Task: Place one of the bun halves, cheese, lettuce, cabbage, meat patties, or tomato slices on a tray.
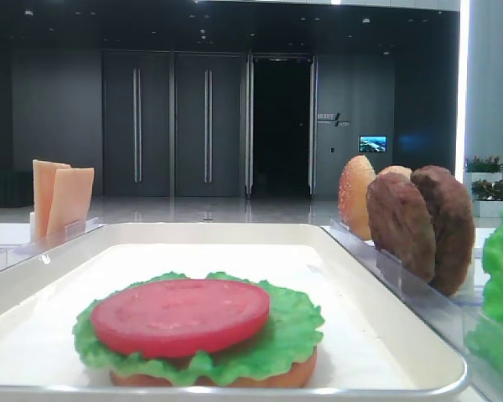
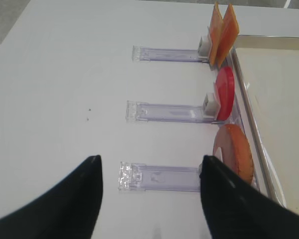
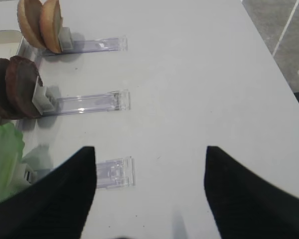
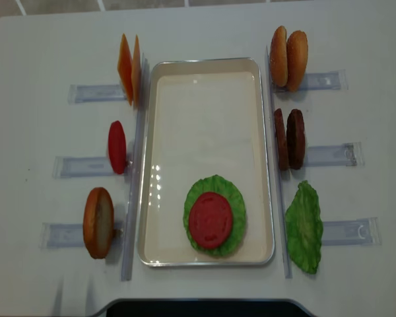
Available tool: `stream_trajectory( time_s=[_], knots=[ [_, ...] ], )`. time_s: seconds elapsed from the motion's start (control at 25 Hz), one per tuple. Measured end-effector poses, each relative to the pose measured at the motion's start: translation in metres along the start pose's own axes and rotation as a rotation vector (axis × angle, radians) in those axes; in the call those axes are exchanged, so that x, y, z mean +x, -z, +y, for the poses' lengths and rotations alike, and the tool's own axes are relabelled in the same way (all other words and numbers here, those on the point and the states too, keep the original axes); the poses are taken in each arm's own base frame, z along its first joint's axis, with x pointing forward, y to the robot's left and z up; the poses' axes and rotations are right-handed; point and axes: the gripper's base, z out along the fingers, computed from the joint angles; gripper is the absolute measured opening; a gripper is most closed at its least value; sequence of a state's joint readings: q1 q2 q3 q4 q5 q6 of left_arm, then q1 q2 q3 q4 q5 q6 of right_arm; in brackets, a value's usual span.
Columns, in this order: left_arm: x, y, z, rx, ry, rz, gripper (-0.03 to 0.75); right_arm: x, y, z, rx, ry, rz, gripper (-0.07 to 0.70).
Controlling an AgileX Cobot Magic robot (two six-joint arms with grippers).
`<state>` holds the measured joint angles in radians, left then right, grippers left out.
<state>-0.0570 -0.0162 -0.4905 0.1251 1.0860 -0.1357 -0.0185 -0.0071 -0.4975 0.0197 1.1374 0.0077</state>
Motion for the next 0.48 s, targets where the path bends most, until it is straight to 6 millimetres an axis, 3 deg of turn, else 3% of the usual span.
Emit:
stream_trajectory(
  time_s=[0.48],
  knots=[
    [0.0,0.0,0.0,0.0,0.001,0.0,0.471,0.0,0.0,0.0,0.0,0.0,0.0,0.472]
  ],
)
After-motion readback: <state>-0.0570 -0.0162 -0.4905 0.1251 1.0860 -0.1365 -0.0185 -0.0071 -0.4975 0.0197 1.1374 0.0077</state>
